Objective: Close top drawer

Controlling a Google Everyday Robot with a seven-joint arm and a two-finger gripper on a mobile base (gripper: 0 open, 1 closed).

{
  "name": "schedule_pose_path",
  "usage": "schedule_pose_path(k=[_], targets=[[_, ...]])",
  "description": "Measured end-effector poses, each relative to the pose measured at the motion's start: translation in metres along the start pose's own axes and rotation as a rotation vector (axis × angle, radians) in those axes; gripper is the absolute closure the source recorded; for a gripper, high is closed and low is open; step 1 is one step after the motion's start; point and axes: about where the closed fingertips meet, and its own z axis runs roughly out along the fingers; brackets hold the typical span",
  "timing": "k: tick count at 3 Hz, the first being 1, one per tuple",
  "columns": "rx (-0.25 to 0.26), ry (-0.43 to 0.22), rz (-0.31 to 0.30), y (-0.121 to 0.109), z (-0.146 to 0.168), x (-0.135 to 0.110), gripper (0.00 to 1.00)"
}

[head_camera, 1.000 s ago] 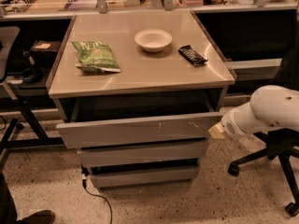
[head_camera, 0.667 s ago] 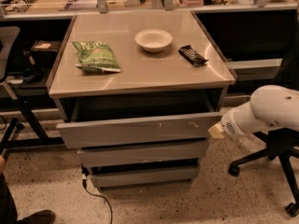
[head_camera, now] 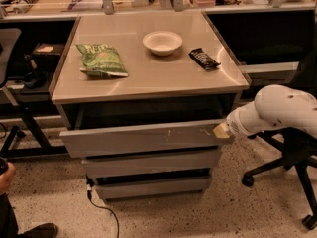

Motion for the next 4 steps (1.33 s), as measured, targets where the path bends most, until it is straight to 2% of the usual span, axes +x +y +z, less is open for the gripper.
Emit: schedule_pose_path(k=[1,2,4], targets=[[-0.001,-0.002,0.015,-0.004,0.016,-0.006,1.00],[0.025,-0.037,0.010,-0.016,0.027,-0.033,1.00],[0.025,-0.037,0.010,-0.016,0.026,-0.031,1.00]])
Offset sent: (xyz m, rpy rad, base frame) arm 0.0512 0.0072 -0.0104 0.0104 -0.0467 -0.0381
